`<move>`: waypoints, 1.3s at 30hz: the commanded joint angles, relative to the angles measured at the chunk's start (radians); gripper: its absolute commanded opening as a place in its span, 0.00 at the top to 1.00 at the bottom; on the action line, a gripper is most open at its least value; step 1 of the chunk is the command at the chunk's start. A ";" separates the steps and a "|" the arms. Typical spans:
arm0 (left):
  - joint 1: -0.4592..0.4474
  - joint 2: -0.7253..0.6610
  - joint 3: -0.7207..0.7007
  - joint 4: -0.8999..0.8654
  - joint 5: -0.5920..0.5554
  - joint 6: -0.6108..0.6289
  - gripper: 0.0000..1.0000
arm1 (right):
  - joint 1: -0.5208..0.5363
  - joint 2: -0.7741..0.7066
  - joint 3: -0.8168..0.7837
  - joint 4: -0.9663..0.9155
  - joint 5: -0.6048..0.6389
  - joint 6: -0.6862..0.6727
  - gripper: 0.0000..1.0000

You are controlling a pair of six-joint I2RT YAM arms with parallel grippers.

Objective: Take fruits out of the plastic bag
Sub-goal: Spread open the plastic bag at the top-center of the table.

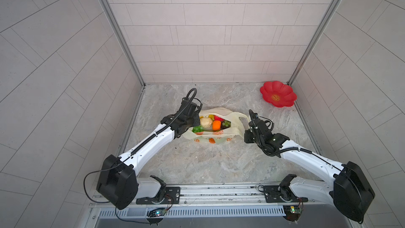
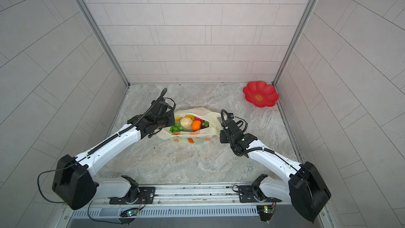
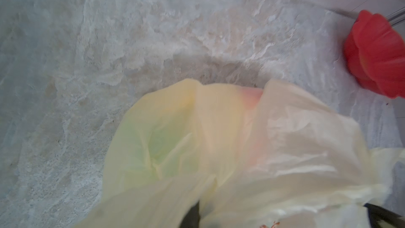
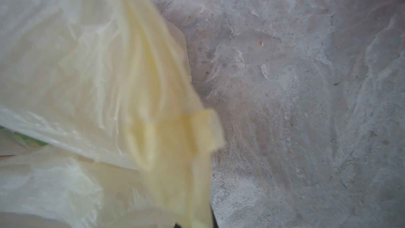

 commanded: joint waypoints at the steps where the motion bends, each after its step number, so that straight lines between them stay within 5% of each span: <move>1: 0.001 0.026 0.018 0.037 0.057 0.004 1.00 | 0.031 -0.068 0.058 -0.099 0.067 -0.043 0.63; 5: -0.035 0.060 0.061 0.027 0.047 0.027 1.00 | 0.091 -0.155 0.116 -0.226 0.159 -0.107 0.37; 11: -0.069 0.076 0.113 -0.003 0.011 0.023 1.00 | 0.176 -0.218 0.229 -0.426 0.329 -0.130 0.29; 15: -0.084 0.086 0.142 -0.015 -0.003 0.027 1.00 | 0.320 -0.185 0.351 -0.514 0.465 -0.129 0.29; 19: -0.090 0.086 0.156 -0.022 -0.007 0.026 1.00 | 0.361 -0.097 0.380 -0.404 0.352 -0.160 0.31; 39: -0.092 0.055 0.174 -0.047 -0.020 0.021 1.00 | 0.173 0.479 0.664 -0.383 0.281 -0.122 0.41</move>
